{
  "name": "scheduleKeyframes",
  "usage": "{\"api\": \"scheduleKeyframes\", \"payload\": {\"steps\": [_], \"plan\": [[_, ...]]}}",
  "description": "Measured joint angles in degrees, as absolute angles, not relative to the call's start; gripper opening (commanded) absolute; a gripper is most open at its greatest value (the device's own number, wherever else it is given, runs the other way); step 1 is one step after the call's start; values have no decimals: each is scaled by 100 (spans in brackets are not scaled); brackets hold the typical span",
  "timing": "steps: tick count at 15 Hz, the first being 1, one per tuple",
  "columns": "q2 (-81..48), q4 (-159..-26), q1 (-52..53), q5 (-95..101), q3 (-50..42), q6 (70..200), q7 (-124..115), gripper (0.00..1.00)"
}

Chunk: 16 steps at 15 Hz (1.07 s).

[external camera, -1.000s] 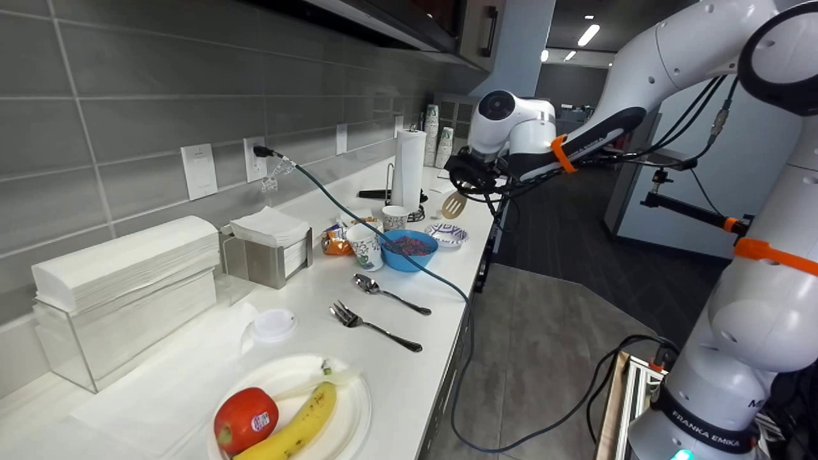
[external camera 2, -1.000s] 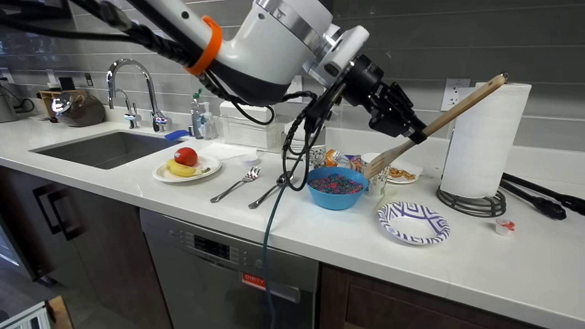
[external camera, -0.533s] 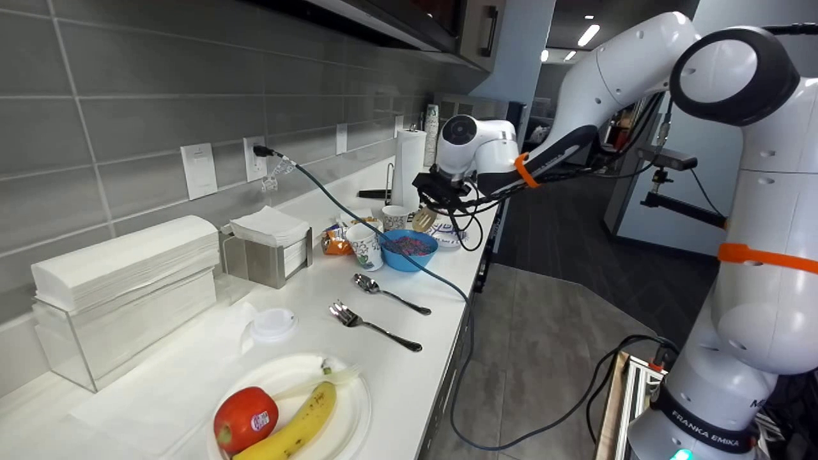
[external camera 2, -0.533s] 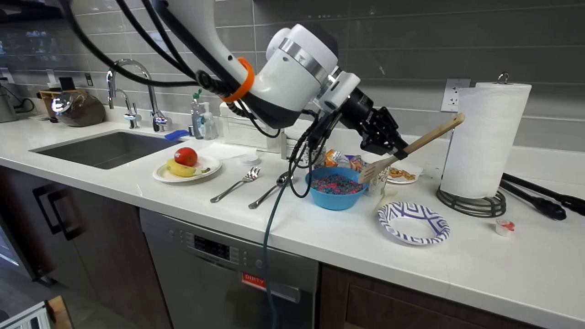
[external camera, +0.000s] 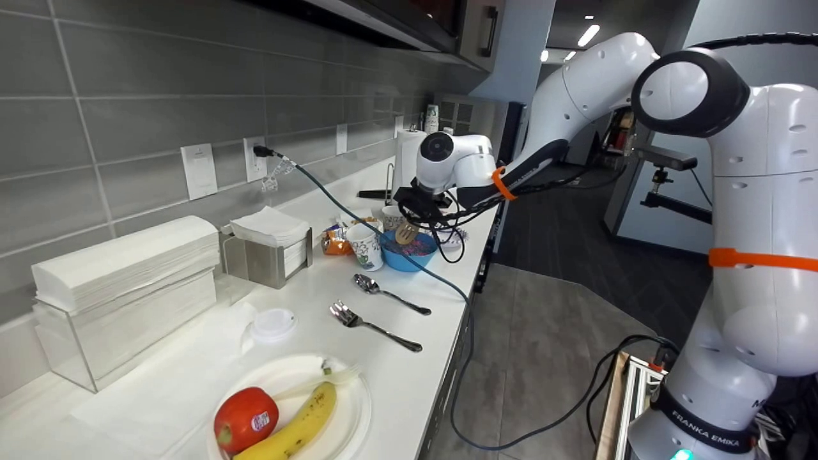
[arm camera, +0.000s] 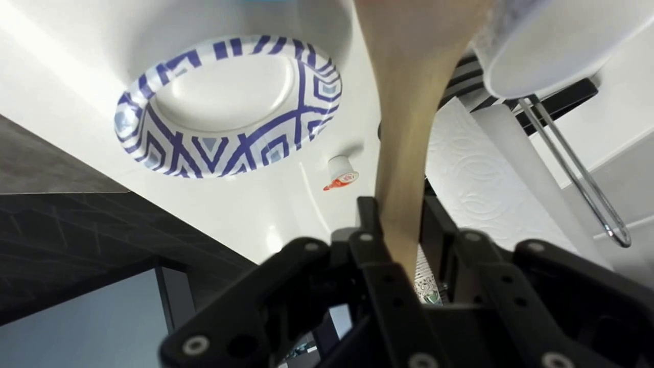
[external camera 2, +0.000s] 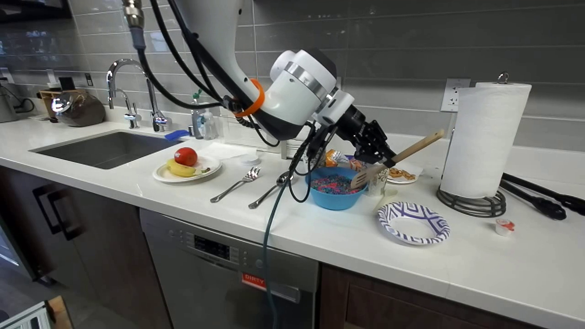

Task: Pick up the cooking stick and scoop some of the contents in the bowl and pour them in the cup

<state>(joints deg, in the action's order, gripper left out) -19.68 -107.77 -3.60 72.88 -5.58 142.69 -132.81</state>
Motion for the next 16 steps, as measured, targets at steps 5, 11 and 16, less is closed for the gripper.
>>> {"api": "scheduleKeyframes", "payload": {"steps": [5,11,16], "plan": [[-2084,-10740,-220,7288,-547,14240,-13269,6],[-2131,-10743,-183,7246,-506,14231,-13192,6],[-2127,-10814,-221,6832,-494,14246,-13018,6]]}}
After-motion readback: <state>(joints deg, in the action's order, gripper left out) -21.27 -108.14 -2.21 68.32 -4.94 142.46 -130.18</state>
